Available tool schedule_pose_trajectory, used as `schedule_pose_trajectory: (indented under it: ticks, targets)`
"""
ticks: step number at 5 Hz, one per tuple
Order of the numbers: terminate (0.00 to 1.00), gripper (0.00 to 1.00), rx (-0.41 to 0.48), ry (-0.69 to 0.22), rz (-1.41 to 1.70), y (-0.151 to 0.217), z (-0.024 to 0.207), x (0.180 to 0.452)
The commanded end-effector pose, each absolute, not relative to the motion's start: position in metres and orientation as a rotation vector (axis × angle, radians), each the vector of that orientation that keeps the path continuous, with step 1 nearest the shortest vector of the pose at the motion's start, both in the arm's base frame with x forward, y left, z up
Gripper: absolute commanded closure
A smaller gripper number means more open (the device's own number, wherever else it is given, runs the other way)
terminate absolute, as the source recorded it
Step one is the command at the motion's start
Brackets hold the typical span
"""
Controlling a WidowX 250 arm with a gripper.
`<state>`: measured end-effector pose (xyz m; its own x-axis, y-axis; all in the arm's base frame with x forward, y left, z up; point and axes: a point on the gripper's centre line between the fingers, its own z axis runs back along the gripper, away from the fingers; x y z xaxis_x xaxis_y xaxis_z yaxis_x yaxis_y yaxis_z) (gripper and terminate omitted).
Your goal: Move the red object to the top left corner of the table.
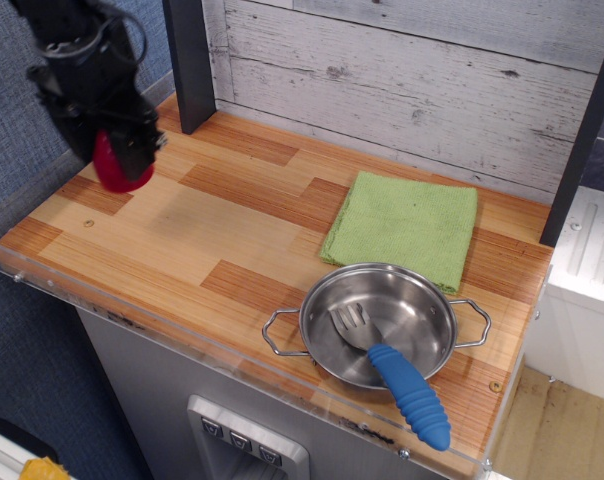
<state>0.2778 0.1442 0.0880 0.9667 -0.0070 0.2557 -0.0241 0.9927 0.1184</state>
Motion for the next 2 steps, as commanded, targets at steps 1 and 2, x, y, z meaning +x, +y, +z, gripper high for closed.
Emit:
schedule_pose_trajectory:
  ticks: [1, 2]
  targets:
    - [0.00, 1.00, 0.157, -0.416, 0.129, 0.131, 0.105, 0.329]
    - [0.00, 1.00, 0.168, -0.456, 0.148, 0.122, 0.091, 0.353]
